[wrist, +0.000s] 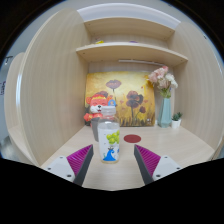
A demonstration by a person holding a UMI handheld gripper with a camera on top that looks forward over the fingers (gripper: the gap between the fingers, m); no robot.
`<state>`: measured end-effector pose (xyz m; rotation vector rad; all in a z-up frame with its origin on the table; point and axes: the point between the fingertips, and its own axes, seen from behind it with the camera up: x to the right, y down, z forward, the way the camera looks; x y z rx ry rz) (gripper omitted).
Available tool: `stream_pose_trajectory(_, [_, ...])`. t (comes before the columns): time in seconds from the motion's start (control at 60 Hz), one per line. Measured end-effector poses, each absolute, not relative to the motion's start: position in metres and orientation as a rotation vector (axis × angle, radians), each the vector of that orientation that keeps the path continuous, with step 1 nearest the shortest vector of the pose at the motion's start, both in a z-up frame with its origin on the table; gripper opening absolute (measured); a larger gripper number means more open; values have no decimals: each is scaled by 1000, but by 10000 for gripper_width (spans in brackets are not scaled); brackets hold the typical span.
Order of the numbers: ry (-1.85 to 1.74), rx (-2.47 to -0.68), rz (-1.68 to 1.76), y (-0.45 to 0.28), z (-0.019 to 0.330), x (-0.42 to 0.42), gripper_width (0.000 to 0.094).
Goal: Pour water
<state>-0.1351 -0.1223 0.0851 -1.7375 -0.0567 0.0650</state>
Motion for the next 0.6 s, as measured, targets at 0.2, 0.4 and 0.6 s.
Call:
stream_pose_trajectory(0.2, [-52,-1751,49,-70,76,-145,844])
stream_pose_trajectory(0.4, [-69,-1737,14,-29,75,-156,775])
stream_pose_trajectory(0.6, [-36,-1722,27,-9,74,-156,524])
